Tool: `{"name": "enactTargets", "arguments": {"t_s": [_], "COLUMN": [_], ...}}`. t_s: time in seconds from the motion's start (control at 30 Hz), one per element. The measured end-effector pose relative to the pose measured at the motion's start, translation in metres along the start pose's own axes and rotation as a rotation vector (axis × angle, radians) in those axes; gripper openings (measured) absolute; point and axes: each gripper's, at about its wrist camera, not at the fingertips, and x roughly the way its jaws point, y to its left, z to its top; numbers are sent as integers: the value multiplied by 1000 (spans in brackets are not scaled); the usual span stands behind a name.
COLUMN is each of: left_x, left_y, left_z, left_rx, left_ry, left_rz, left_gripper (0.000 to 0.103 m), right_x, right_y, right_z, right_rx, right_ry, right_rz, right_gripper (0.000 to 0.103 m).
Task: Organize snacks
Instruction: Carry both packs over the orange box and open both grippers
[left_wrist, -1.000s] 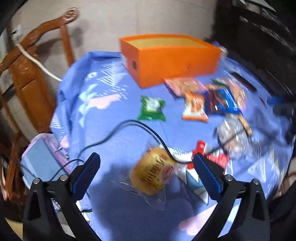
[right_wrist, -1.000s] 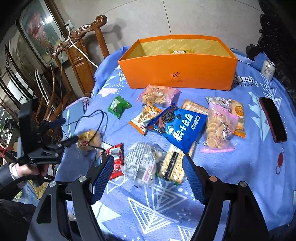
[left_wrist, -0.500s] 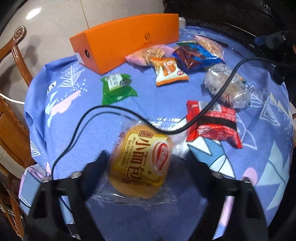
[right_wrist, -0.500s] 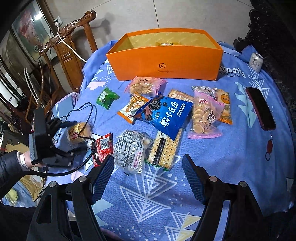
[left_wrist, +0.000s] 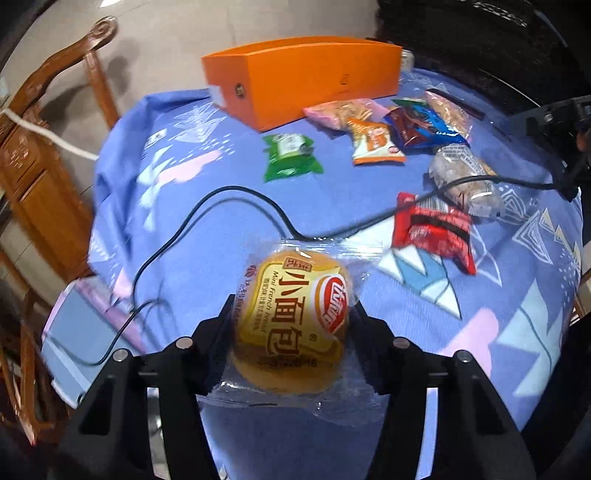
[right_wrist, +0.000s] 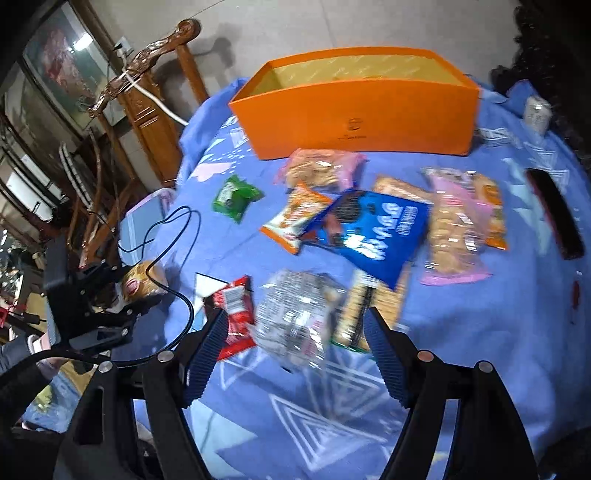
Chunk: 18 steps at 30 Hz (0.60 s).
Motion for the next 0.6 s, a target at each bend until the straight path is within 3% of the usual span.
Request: {"name": "enactTargets", "arguments": {"t_s": [0.2, 0.43, 0.6], "left_x": [-34, -58, -65], "left_y": [16, 19, 12], "left_z": [-14, 6, 34], "left_rx": [-70, -132, -158], "left_ry": [-2, -60, -112], "left_rz": [52, 68, 38], "left_gripper": [57, 57, 57], "right_x": [50, 82, 77], "right_y": [10, 2, 0], "right_z": [6, 3, 2], "right_rx": [-17, 15, 14], "right_ry": [75, 140, 106], "right_rz": [-1, -26, -6], "right_gripper": [67, 67, 45]}}
